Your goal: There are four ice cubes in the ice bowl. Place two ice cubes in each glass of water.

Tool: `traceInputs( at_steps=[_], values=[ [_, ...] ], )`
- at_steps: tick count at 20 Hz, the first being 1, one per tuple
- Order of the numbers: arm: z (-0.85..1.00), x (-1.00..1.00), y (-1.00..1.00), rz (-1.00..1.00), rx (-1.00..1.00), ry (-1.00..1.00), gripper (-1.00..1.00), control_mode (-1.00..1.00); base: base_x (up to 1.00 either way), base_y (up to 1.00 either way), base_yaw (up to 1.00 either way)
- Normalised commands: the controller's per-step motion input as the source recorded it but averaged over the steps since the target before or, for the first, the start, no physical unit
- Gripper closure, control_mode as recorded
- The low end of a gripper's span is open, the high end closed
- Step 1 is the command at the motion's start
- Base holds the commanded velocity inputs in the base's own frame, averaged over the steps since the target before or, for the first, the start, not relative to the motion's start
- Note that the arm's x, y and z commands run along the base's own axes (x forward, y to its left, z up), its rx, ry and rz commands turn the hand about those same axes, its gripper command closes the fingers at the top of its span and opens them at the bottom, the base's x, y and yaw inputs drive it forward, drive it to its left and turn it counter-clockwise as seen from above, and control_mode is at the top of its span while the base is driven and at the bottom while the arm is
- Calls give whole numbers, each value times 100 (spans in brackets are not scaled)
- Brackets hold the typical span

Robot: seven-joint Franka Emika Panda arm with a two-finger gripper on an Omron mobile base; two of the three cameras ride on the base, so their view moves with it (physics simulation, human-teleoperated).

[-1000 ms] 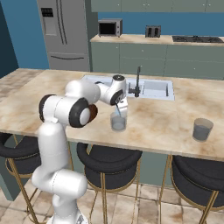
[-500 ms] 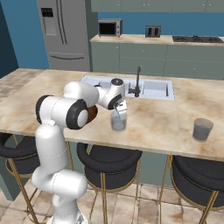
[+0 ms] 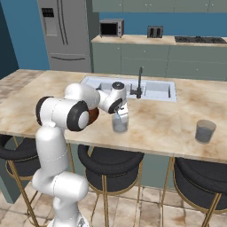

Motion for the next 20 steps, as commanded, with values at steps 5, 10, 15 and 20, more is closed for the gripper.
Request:
traceInputs(
  at_steps=[5,10,15,20],
  values=[
    [0,0,-4,0,0,0,-100,-100,0,0,0],
    [0,0,-6,0,1,0,-100,-100,0,0,0],
    [27,0,-2,0,2,0,-100,-100,0,0,0],
    [34,-55,40,3,3,0,-100,-100,0,0,0]
  ],
)
